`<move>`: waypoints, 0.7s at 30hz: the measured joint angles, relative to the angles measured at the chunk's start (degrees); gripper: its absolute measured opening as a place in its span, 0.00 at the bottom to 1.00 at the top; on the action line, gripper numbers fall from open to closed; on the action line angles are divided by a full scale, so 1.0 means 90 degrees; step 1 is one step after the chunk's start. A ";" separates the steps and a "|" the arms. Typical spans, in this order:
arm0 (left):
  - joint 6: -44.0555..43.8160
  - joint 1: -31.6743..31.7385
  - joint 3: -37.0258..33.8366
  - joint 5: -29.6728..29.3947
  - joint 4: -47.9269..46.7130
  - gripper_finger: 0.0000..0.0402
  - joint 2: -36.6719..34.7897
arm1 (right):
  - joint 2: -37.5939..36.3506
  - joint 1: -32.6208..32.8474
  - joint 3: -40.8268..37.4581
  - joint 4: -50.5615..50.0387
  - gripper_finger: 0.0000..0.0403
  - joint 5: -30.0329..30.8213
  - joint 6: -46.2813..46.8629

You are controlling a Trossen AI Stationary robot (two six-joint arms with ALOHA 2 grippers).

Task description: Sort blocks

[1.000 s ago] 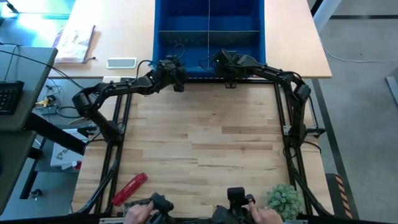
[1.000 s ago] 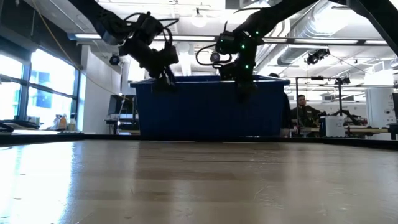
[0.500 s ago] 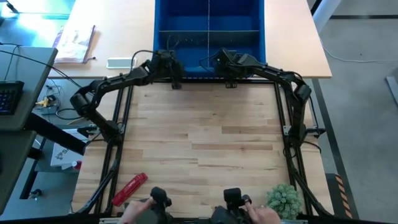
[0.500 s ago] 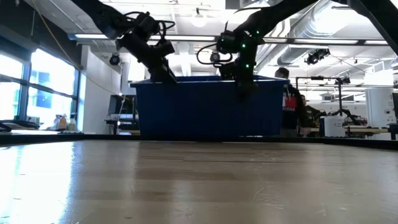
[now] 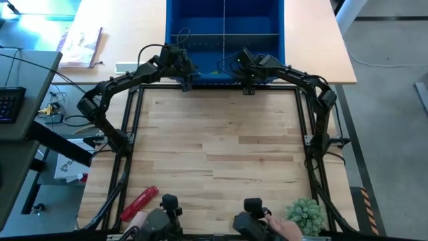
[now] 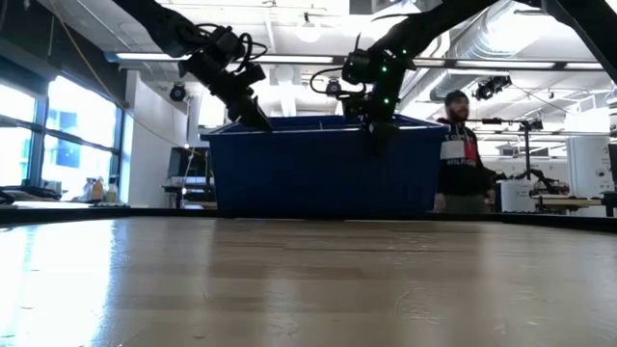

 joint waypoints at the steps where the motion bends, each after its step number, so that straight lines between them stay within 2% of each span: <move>1: 0.0013 -0.0002 0.0000 -0.0012 -0.0016 0.36 0.0000 | 0.0000 -0.0012 0.0000 -0.0017 0.15 -0.0009 0.0024; 10: 0.0007 -0.0107 -0.0038 0.0029 -0.0186 0.36 -0.0181 | 0.0000 -0.0049 0.0002 -0.0072 0.19 -0.0047 0.0183; 21: -0.0108 -0.0126 -0.0051 0.0169 -0.0297 0.36 0.0014 | -0.0368 -0.0015 0.0010 -0.0926 0.47 0.0164 0.0473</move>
